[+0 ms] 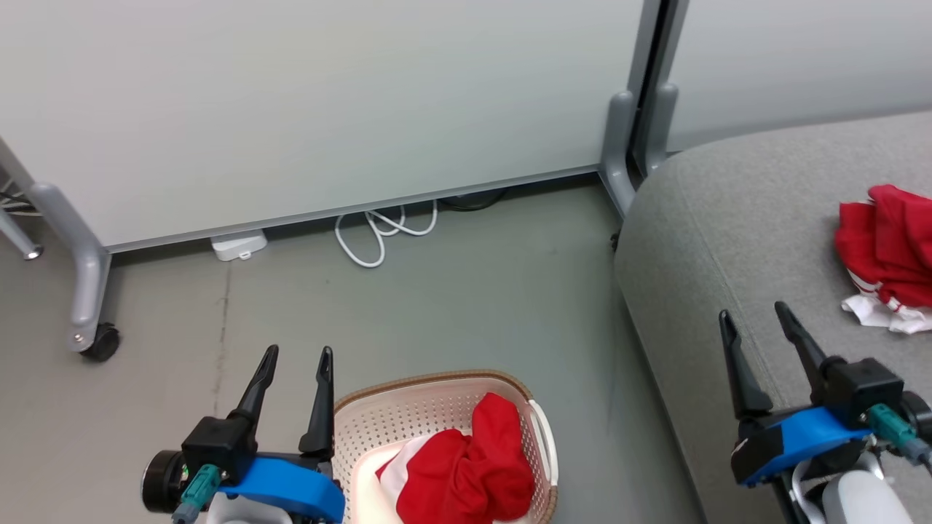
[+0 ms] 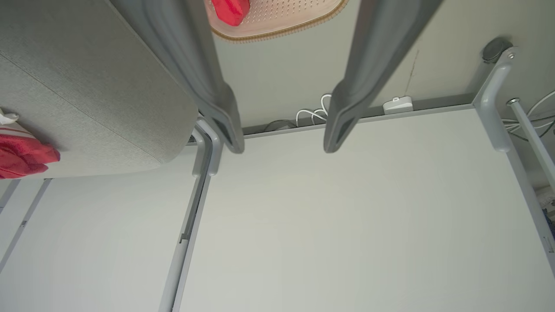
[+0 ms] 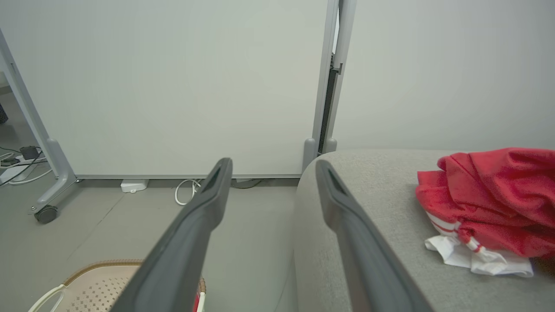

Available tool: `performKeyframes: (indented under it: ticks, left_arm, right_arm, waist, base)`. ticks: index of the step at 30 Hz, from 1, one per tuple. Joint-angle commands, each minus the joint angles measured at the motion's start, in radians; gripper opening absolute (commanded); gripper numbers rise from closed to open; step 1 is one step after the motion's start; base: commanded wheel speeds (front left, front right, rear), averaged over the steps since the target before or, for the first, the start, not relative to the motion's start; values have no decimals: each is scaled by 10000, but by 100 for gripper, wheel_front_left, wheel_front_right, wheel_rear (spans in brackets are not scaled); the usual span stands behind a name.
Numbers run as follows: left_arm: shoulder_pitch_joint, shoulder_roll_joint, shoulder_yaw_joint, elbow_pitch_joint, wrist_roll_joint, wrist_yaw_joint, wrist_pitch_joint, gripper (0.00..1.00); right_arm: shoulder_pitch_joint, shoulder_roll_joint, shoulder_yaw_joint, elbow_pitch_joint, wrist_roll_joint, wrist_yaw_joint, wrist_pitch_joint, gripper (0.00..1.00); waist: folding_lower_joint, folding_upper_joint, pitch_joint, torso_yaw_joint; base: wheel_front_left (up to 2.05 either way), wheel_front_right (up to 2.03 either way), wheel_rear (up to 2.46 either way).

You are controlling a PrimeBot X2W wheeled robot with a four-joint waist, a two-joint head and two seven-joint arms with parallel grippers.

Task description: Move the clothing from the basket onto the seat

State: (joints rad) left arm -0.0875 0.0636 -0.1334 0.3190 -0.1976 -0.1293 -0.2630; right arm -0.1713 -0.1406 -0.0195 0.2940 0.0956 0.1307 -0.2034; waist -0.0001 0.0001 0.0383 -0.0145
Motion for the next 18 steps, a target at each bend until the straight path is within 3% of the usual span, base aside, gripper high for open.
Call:
performKeyframes:
  ticks: [1, 18]
  left_arm:
    - [98, -20, 96, 31, 77, 14, -27, 100]
    - [437, -75, 1194, 245, 332, 21, -27, 100]
  right_arm:
    - [234, 72, -35, -137, -104, 1, 19, 100]
    - [1416, 764, 98, -1307, -560, 1, 495, 100]
  waist:
    - [1, -1, -149, 201]
    - [1, -1, -420, 931]
  base:
    - [0, 0, 0]
    - [0, 0, 0]
